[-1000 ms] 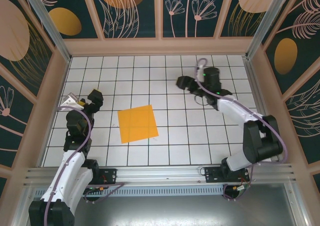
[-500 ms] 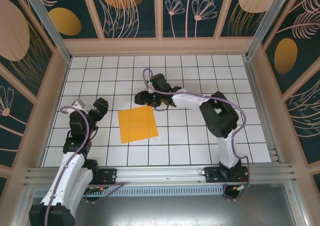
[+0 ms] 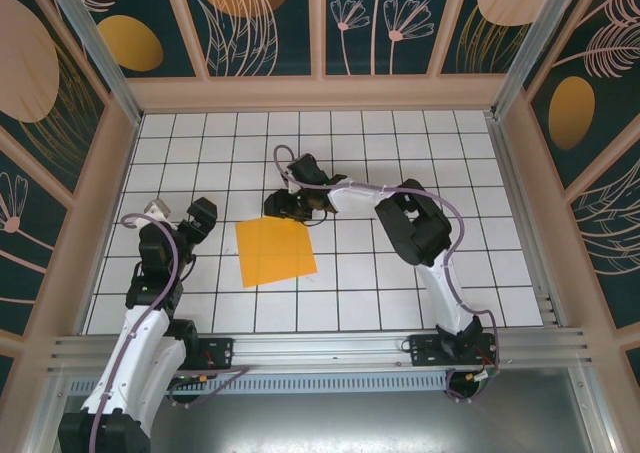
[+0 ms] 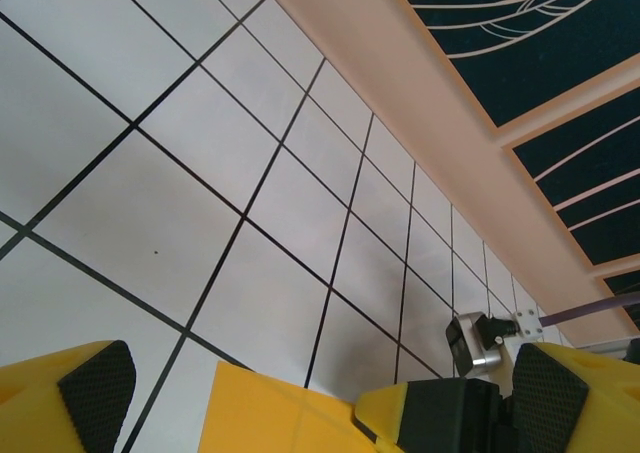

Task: Fold a paper plane with a square sheet of paper (pick it up from the middle)
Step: Move the square sheet of paper to the center of the table.

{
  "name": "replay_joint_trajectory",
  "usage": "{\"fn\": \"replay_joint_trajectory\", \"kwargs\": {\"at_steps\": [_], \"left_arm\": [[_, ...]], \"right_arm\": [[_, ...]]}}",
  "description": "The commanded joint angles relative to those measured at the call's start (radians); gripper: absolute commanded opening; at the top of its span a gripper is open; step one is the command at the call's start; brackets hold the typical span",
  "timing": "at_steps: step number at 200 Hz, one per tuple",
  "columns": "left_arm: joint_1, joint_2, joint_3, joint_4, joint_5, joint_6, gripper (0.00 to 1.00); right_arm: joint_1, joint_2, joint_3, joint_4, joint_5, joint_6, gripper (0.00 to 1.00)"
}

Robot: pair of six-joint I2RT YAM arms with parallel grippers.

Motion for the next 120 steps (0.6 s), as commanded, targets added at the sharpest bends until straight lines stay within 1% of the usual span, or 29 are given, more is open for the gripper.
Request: {"fn": "replay_joint_trajectory", "kwargs": {"at_steps": [1,33,55,70,91,112,120], "left_arm": [[0.004,-0.002,0.006,0.016,0.03,0.02,0.99],[0.004,0.017,0.003,0.033,0.06,0.007,0.99],[0.004,0.027,0.004,0.041,0.088,-0.007,0.99],[0.004,0.033,0.003,0.051,0.11,-0.016,0.99],[0.004,0.04,0.003,0.054,0.12,-0.017,0.99],[0.004,0.049,0.004,0.06,0.127,-0.023,0.99],[0.004,0.053,0.006,0.064,0.133,-0.025,0.99]], "right_arm": [[-0.009,0.04,-0.028,-0.047,0.018,0.019,0.55],[-0.035,0.006,-0.095,-0.05,0.07,0.01,0.53],[-0.066,-0.043,-0.117,-0.085,0.133,-0.042,0.52],[-0.09,-0.081,-0.125,-0.078,0.098,-0.109,0.53],[-0.088,-0.144,-0.088,-0.1,0.084,-0.175,0.55],[-0.072,-0.174,-0.042,-0.14,0.051,-0.2,0.56],[-0.059,-0.183,-0.05,-0.144,0.066,-0.183,0.56]]}}
